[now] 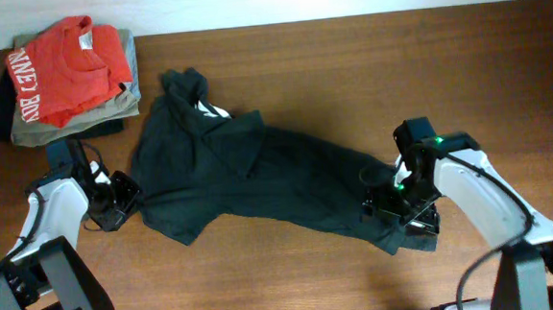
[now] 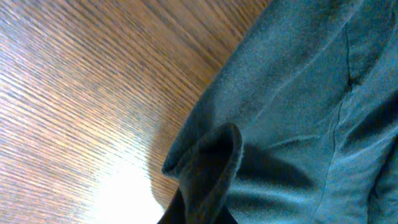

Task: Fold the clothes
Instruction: 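Grasp the shirt's left edge with left gripper, right edge with right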

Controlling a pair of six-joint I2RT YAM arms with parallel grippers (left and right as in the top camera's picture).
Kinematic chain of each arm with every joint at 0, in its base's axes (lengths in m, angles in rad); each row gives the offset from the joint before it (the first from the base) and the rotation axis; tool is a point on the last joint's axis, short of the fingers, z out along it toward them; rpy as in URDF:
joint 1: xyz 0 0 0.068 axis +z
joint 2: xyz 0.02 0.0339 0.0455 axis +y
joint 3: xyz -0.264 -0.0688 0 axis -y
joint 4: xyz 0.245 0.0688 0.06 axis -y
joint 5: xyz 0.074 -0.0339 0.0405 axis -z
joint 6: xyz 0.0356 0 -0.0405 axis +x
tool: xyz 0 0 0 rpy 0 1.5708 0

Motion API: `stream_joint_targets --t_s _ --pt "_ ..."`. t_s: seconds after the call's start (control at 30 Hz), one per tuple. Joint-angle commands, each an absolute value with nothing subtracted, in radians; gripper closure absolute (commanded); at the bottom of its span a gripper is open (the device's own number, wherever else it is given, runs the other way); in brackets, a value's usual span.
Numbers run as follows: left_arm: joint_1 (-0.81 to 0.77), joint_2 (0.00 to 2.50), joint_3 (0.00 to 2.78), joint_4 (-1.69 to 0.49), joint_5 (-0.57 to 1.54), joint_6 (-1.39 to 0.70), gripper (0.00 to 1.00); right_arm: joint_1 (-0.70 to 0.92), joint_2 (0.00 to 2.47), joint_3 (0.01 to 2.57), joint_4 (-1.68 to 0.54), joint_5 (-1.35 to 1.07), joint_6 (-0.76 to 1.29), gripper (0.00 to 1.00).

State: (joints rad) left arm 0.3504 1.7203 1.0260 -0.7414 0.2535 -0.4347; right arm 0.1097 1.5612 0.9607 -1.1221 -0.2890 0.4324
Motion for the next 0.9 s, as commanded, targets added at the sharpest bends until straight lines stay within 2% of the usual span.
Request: stream_joint_targets --t_s 0.0,0.17,0.33,0.4,0.5,0.57,0.6,0.63,0.73,0.77,0.8,0.87 --pt "0.359 1.702 1.042 -0.746 0.246 -0.433 0.99 0.118 1.629 0.955 -1.164 -0.216 0.492 0.00" --pt "0.359 1.702 1.042 -0.749 0.246 -0.433 0.99 0.118 1.646 0.925 -1.167 -0.191 0.503 0.01" --pt "0.359 1.702 1.042 -0.748 0.246 -0.433 0.99 0.117 1.646 0.788 -0.952 -0.239 0.503 0.00" --pt "0.359 1.702 1.042 -0.748 0.245 -0.433 0.99 0.118 1.645 0.787 -0.941 -0.239 0.504 0.06" --pt "0.359 1.702 1.042 -0.748 0.245 -0.433 0.99 0.118 1.645 0.787 -0.934 -0.239 0.508 0.39" --pt "0.359 1.702 1.042 -0.748 0.245 -0.433 0.99 0.117 1.645 0.787 -0.933 -0.239 0.514 0.41" --pt "0.359 1.702 1.042 -0.748 0.245 -0.433 0.99 0.117 1.645 0.787 -0.926 -0.239 0.514 0.51" --pt "0.359 1.702 1.042 -0.748 0.245 -0.433 0.99 0.117 1.645 0.788 -0.926 -0.238 0.515 0.56" --pt "0.359 1.702 1.042 -0.748 0.245 -0.433 0.99 0.117 1.644 0.794 -0.939 -0.238 0.515 0.59" --pt "0.359 1.702 1.042 -0.748 0.244 -0.433 0.98 0.117 1.644 0.804 -0.954 -0.234 0.514 0.57" --pt "0.359 1.702 1.042 -0.748 0.239 -0.433 0.98 0.117 1.644 0.823 -0.985 -0.229 0.514 0.51" --pt "0.359 1.702 1.042 -0.748 0.239 -0.433 0.98 0.117 1.644 0.857 -1.033 -0.224 0.513 0.51"
